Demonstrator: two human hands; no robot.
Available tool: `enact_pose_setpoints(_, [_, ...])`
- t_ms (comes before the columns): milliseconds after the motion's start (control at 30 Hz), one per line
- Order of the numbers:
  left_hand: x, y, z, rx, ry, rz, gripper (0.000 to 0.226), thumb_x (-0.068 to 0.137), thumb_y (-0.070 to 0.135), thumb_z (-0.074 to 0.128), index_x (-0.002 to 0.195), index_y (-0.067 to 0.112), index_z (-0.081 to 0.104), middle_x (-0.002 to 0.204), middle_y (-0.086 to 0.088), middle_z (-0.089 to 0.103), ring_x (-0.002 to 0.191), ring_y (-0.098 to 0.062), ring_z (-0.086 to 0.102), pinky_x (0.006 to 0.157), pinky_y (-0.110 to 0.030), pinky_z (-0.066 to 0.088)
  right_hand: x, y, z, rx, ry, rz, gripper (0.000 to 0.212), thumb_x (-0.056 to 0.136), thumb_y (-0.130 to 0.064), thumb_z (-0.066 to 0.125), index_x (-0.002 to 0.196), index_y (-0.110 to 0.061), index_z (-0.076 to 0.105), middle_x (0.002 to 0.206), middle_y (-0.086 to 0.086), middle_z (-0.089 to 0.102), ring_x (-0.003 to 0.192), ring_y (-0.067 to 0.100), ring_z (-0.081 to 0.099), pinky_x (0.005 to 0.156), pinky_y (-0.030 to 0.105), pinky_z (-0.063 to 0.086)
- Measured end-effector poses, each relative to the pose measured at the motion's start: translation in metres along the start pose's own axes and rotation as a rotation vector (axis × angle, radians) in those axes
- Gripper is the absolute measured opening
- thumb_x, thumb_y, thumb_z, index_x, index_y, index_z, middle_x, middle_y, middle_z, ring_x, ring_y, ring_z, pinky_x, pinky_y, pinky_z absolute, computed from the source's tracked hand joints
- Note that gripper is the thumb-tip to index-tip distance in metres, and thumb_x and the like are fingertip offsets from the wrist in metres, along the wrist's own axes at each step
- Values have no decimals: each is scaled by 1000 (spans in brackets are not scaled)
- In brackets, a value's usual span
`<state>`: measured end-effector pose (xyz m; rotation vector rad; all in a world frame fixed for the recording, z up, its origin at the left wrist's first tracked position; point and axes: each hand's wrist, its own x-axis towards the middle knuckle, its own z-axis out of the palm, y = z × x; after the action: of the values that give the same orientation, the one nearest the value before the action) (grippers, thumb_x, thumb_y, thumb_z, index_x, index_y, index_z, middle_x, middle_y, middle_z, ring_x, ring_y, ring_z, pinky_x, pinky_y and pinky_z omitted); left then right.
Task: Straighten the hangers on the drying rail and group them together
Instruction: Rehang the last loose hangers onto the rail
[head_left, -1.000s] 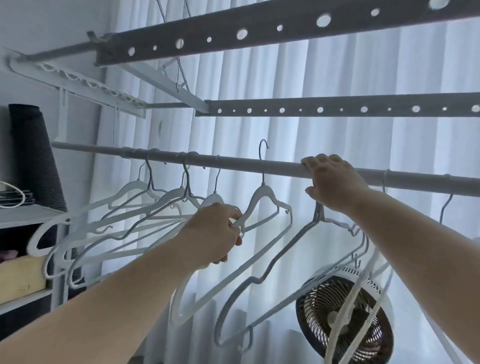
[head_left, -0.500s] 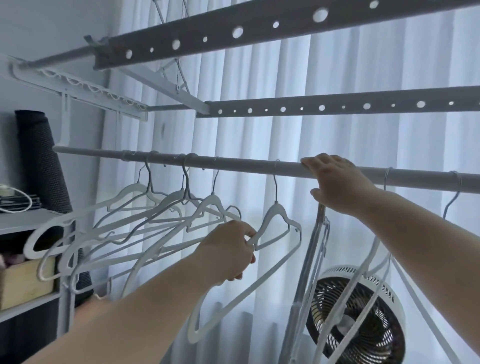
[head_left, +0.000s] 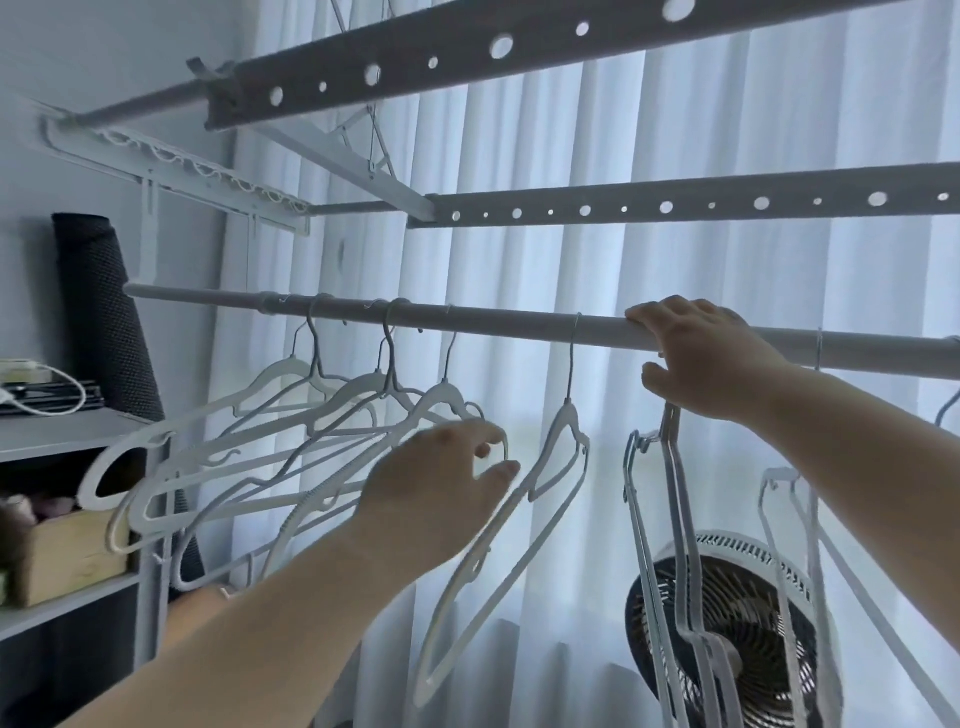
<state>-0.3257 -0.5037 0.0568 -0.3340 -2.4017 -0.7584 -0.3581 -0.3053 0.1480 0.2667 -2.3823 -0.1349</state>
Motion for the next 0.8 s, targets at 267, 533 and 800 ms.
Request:
enact_pose_setpoints(267, [-16, -56, -28, 221, 226, -51, 41, 87, 35, 49, 127, 25, 45, 133, 6, 51, 122, -19, 42, 93, -30, 37, 19, -32, -2, -30, 48, -63, 53, 90, -36, 44, 138, -18, 30, 144, 5, 38, 133, 25, 32, 111, 35, 19])
enact_pose_setpoints(533, [-9, -105, -21, 215, -65, -172, 31, 94, 34, 36, 124, 27, 42, 109, -1, 67, 99, -24, 62, 84, -31, 47, 46, -55, 7, -24, -106, 48, 32, 90, -23, 45, 120, -13, 44, 117, 9, 56, 96, 27, 52, 73, 33, 37])
enact_pose_setpoints(800, [7, -110, -18, 53, 63, -86, 20, 95, 25, 33, 81, 23, 46, 78, -5, 61, 82, -30, 60, 73, -34, 48, 45, -54, 12, -61, -76, 74, 30, 91, -19, 44, 119, -11, 45, 117, 10, 55, 100, 29, 51, 74, 31, 35])
